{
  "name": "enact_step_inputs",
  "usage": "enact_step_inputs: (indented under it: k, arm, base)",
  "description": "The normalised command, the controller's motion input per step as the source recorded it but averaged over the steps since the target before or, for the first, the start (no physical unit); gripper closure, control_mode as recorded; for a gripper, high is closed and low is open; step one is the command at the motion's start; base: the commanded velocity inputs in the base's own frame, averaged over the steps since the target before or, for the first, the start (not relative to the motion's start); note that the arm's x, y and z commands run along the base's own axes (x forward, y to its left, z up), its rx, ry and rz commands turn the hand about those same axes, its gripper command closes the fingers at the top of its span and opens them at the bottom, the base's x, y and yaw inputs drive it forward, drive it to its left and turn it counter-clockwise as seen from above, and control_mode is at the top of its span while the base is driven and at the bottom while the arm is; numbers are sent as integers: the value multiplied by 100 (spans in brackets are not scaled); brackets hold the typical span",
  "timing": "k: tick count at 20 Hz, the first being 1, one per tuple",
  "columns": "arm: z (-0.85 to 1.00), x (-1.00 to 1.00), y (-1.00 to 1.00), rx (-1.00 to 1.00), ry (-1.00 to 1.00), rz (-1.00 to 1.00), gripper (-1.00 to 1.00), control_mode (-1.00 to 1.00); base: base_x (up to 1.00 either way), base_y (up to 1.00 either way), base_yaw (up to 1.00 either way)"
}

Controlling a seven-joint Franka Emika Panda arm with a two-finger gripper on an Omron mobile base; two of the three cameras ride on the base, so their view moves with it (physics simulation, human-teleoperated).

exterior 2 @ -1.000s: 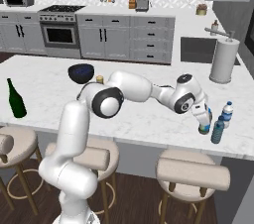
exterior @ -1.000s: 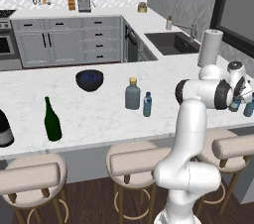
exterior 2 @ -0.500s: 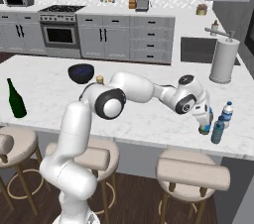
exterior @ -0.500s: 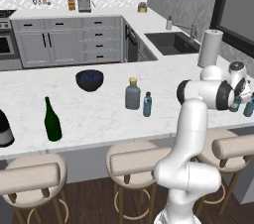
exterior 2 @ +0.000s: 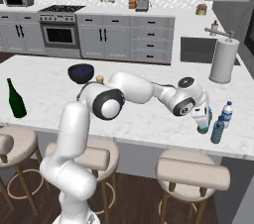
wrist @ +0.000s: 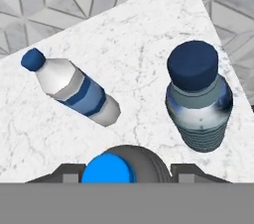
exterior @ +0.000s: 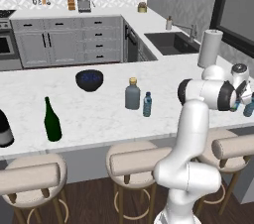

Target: Move the plastic bottles in the middle to the plastics group, and the glass bottles in the middle to the glass group.

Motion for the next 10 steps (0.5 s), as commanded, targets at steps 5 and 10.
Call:
enact_step_inputs:
  k: [5,10]
  arm:
    - [21,1,27,0,0,5,-100,-100]
    - [44,0,12,-1,3,1,-100,-100]
  base:
    - [0,0,0]
    - [0,0,0]
